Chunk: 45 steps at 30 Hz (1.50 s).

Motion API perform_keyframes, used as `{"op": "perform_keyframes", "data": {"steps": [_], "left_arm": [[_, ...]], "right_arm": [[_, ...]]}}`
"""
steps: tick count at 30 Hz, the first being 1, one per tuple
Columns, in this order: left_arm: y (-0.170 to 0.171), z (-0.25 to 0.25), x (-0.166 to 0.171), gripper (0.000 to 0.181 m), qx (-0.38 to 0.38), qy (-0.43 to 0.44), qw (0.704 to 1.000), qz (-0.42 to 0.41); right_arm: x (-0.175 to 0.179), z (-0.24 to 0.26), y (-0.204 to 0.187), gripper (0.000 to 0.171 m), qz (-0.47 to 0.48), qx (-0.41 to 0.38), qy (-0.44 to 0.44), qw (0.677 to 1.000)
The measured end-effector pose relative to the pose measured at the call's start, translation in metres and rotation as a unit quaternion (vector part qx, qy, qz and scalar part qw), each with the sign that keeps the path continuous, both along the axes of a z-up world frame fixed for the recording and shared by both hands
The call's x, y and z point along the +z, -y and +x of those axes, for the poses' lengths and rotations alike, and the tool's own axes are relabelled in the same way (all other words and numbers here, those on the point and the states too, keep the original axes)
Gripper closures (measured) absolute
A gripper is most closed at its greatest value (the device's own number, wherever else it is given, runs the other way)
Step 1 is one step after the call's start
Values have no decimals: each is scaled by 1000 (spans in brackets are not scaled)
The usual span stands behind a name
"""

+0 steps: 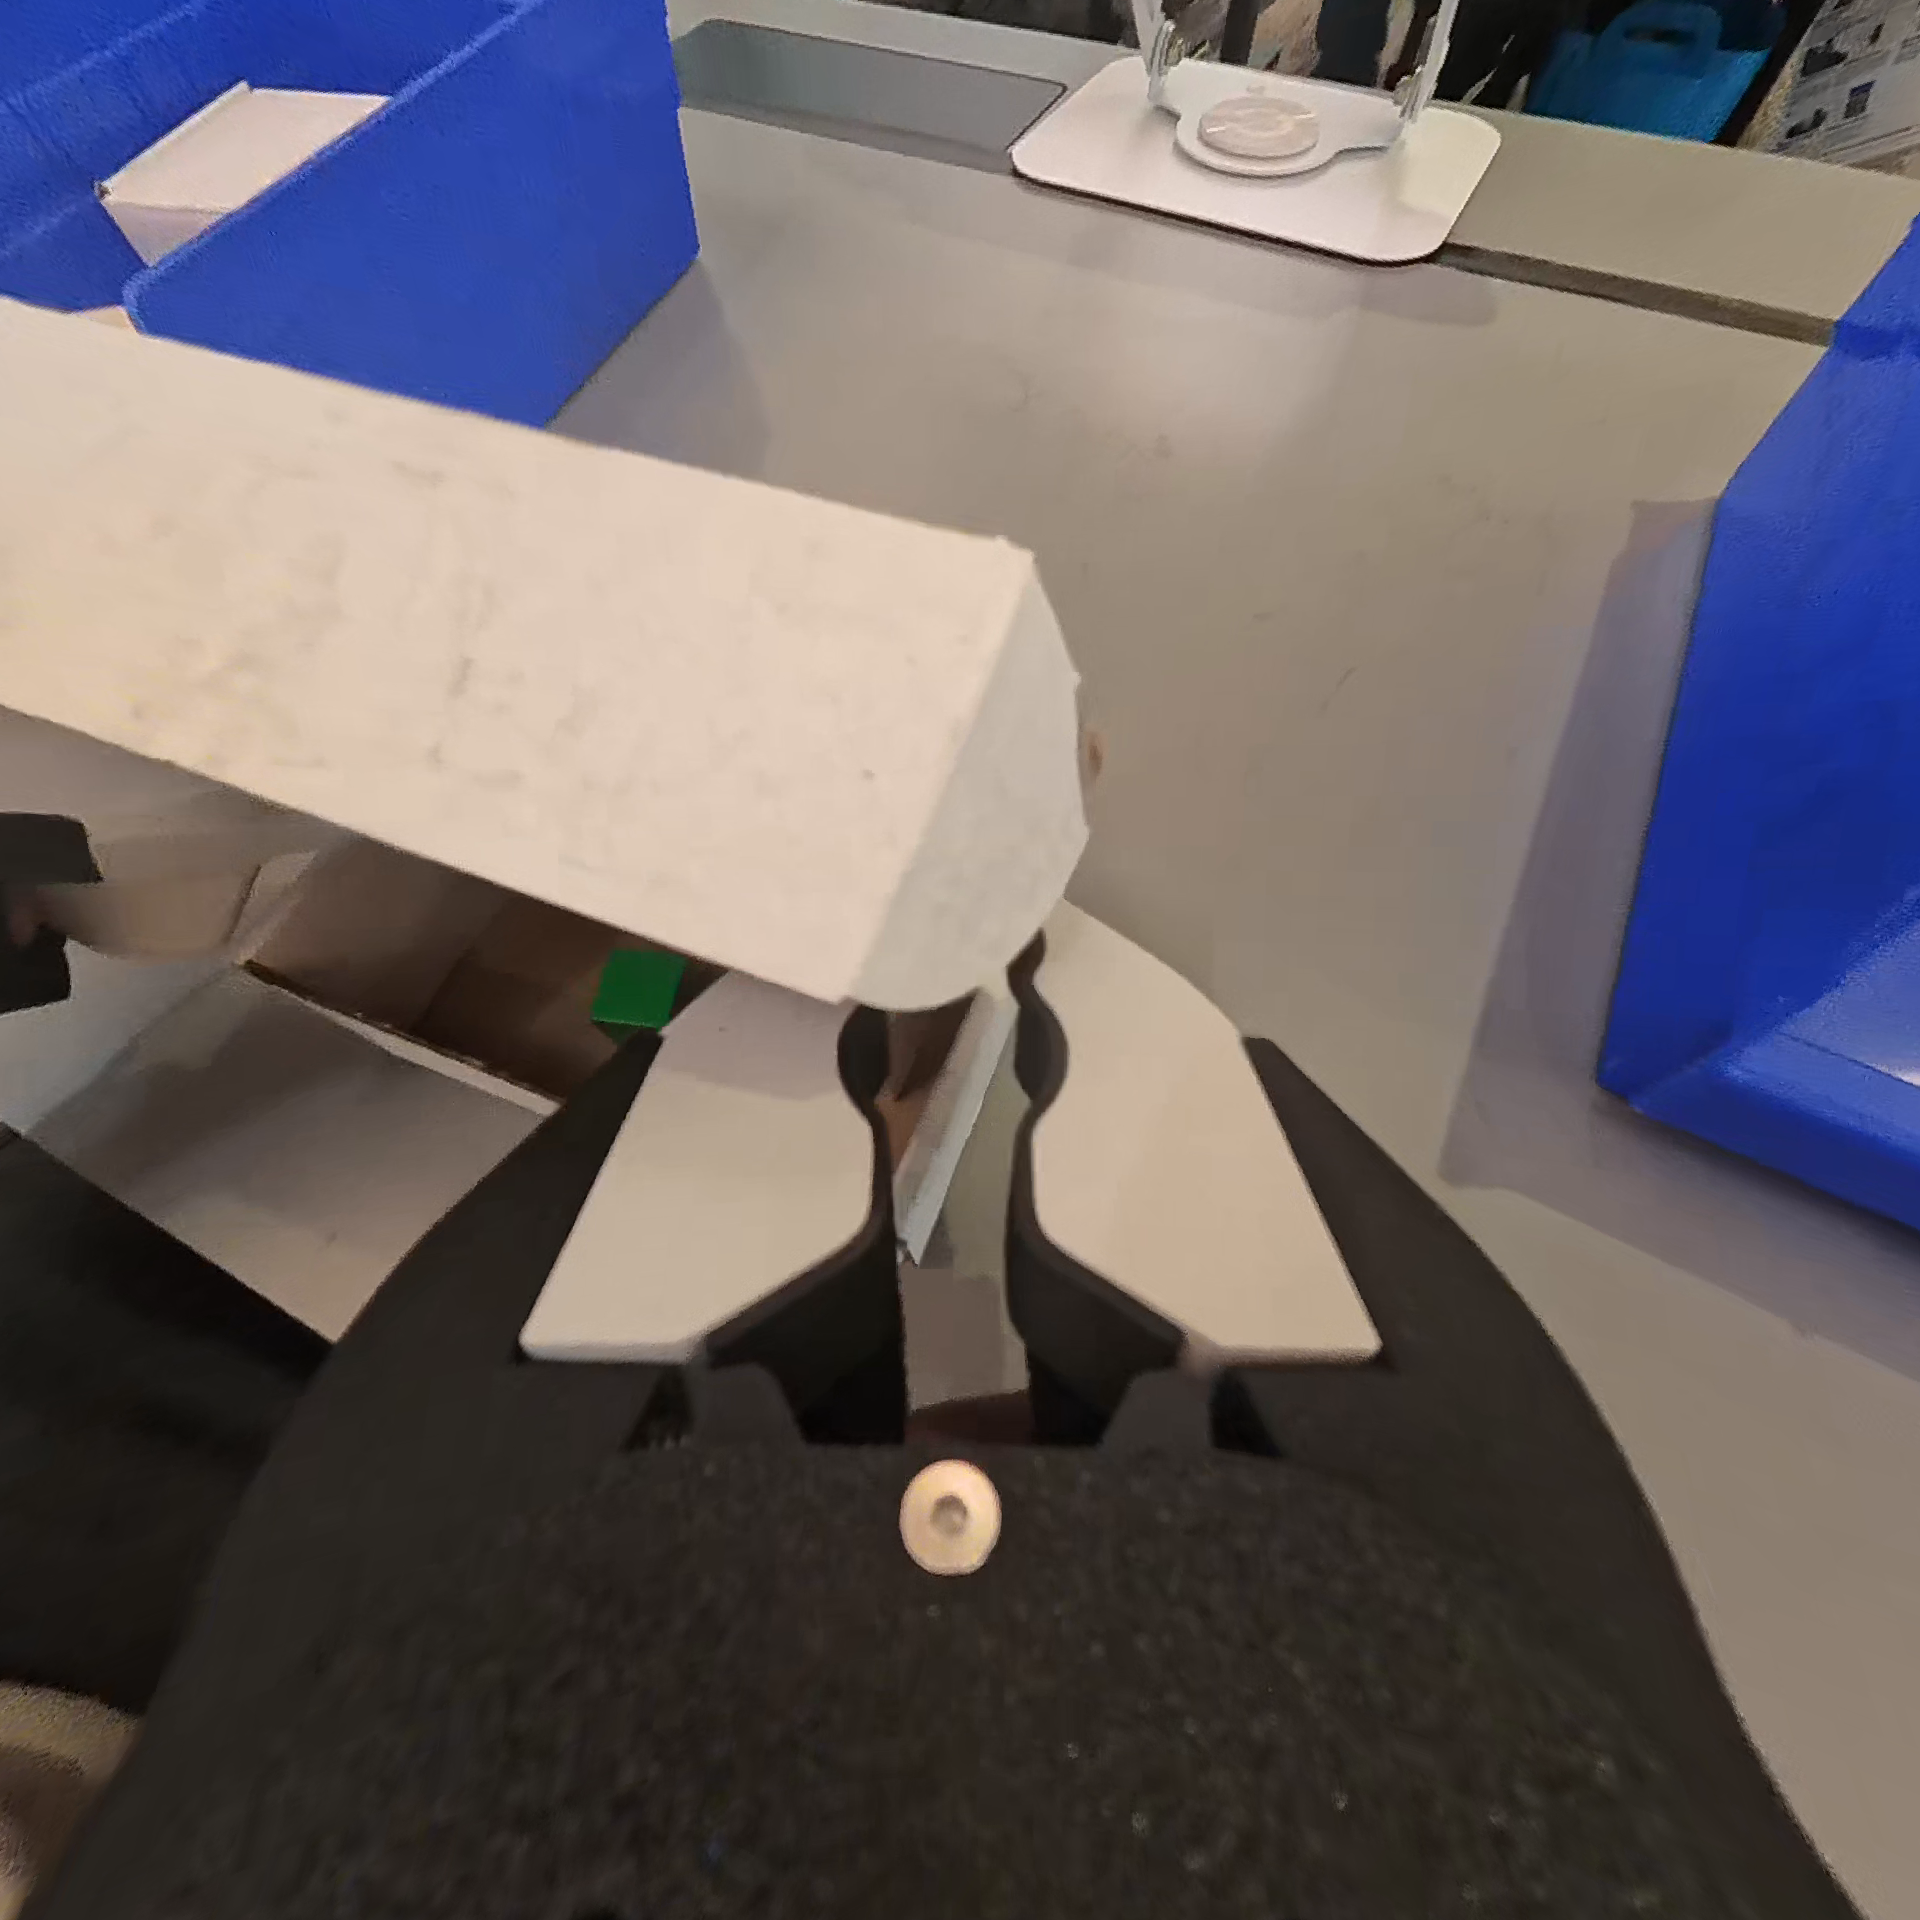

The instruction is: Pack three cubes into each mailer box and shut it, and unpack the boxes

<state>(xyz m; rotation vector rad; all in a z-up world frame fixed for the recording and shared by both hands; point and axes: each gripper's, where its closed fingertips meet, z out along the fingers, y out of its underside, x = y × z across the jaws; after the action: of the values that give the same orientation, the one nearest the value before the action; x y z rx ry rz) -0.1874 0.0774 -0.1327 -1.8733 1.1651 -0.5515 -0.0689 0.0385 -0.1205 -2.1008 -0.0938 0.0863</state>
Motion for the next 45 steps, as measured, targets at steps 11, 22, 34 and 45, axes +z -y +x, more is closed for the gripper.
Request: {"op": "perform_keyframes", "data": {"steps": [11, 22, 34, 45], "left_arm": [[6, 1, -7, 156, -4, -31, 999, 34], [12, -19, 6, 134, 9, 4, 1000, 17], [29, 12, 8, 136, -26, 42, 998, -29], [18, 0, -10, 148, -28, 30, 997, -63]], "right_arm": [[-8, -5, 10, 166, -9, -6, 31, 999], [6, 10, 22, 147, 59, 6, 111, 992], [12, -5, 16, 153, 94, 36, 69, 992], [9, -5, 18, 154, 87, 40, 56, 994]]}}
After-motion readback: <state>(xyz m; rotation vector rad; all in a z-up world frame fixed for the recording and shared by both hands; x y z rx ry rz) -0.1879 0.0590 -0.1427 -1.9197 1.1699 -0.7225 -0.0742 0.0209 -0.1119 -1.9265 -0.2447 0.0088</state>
